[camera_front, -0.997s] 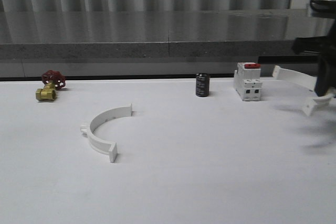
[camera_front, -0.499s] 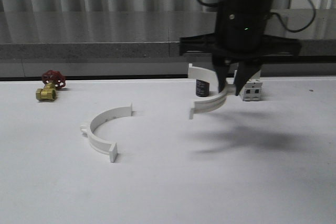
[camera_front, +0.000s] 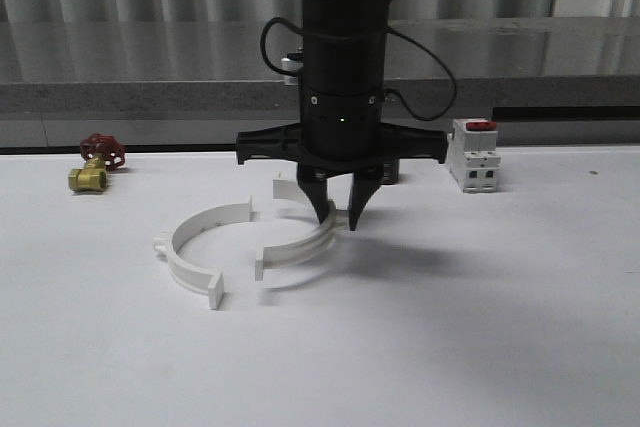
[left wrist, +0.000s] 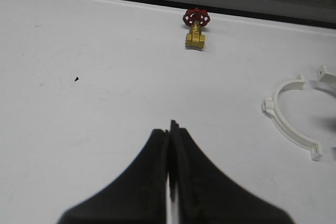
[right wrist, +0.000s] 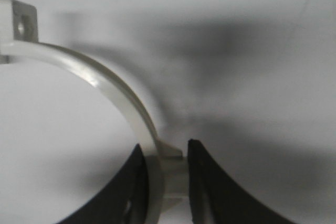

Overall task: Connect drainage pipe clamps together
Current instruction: 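Lower the held half-ring against the first, closing the ring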

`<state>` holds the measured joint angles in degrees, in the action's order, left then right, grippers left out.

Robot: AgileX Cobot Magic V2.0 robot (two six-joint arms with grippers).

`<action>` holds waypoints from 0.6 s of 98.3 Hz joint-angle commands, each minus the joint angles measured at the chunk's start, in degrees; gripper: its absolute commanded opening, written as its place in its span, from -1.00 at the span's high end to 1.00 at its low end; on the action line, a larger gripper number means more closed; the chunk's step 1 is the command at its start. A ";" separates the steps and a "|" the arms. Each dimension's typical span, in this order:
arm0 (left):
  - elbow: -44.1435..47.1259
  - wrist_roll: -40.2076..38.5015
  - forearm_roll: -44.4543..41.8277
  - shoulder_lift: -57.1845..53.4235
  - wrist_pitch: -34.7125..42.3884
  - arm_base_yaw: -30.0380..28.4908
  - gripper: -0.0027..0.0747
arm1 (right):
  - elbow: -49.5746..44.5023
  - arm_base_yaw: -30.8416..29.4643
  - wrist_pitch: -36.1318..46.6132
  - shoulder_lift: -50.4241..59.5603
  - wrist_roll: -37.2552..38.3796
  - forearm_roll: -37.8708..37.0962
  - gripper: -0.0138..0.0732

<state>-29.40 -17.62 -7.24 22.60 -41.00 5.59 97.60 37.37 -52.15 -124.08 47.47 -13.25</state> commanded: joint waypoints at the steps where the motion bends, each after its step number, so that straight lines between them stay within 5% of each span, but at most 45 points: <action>1: -1.42 0.02 -0.16 0.32 4.03 -0.01 0.99 | 2.83 0.54 0.05 2.60 0.11 -1.75 0.78; 59: -1.42 0.02 -0.16 0.32 4.03 -0.01 0.99 | 4.78 1.82 -0.69 0.43 2.94 -2.50 0.78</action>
<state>-29.40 -17.62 -7.24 22.60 -41.00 5.59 100.54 39.13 -53.70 -127.28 49.74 -14.01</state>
